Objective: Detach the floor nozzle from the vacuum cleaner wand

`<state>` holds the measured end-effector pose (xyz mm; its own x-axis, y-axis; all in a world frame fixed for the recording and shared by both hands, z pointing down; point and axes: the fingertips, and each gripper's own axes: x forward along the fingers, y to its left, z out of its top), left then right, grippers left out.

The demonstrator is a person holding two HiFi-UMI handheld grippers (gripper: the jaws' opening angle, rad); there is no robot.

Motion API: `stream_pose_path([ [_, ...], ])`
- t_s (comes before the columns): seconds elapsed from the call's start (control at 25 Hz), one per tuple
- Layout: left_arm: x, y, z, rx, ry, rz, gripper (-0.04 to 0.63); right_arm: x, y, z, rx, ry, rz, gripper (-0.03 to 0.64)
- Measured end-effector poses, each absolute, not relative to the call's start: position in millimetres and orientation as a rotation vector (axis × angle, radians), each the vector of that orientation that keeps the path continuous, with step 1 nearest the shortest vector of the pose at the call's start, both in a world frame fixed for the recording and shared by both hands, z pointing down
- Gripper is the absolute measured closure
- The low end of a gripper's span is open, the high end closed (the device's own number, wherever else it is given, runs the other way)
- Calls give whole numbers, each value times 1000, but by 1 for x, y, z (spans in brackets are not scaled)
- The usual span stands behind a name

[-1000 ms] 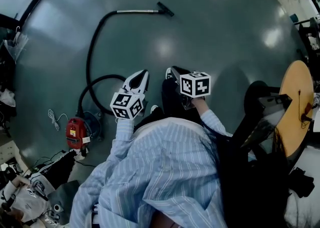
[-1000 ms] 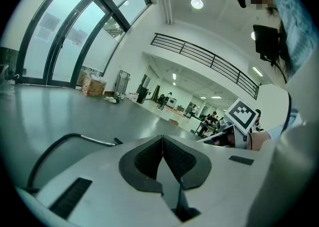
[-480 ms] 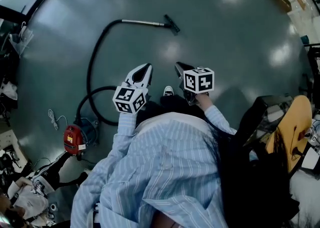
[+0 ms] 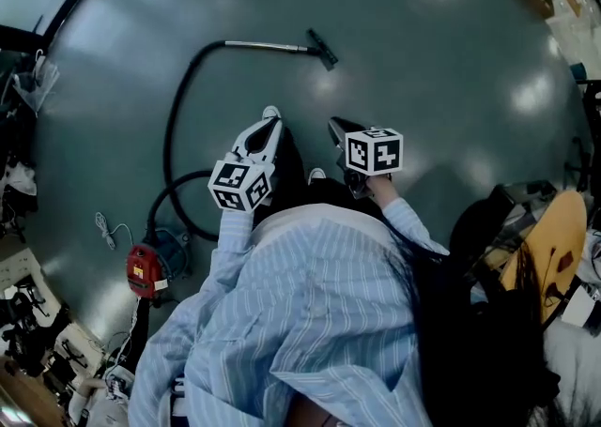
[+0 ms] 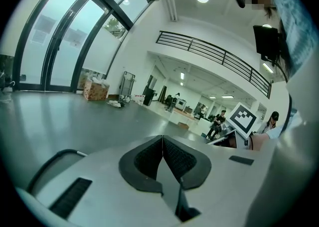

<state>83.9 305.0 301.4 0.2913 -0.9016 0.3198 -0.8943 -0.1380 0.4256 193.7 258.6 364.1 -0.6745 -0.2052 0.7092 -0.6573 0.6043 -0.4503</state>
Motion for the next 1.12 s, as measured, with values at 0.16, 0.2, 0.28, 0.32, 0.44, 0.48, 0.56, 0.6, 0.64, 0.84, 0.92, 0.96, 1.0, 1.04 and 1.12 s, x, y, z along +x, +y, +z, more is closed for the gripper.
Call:
stream_pose_path([
  [0.16,60,261,315,2039,-1558,-4,591,182,218,373,743,-2196,980,595],
  [0.2,53,246,316,2049,-1549,6,591,177,204,375,760,-2192,993,595],
  [0.28,39,214,318,2076,-1528,35,591,166,176,378,792,-2177,1036,595],
  [0.32,30,200,318,2090,-1515,56,591,159,163,378,808,-2166,1060,595],
  [0.44,-5,162,323,2126,-1466,121,591,122,129,372,849,-2150,1134,595],
  [0.48,-20,150,325,2134,-1449,137,591,108,118,371,858,-2150,1149,595],
  [0.56,-48,125,330,2148,-1412,158,591,79,96,370,874,-2149,1156,595],
  [0.6,-60,112,334,2156,-1393,167,591,67,86,371,879,-2149,1158,595],
  [0.64,-71,99,337,2165,-1373,175,591,56,76,373,887,-2147,1164,595],
  [0.84,-105,39,358,2201,-1300,203,589,36,28,384,967,-2095,1194,595],
  [0.92,-113,19,369,2196,-1271,218,591,36,10,389,998,-2070,1199,595],
  [0.96,-115,10,376,2191,-1251,228,591,38,3,392,1009,-2057,1202,595],
  [1.0,-116,2,383,2186,-1230,238,591,40,-5,395,1015,-2045,1206,595],
  [1.04,-116,-5,390,2184,-1210,248,591,44,-12,400,1017,-2036,1208,595],
  [1.12,-111,-19,405,2181,-1169,277,589,53,-26,415,1007,-2016,1194,595],
])
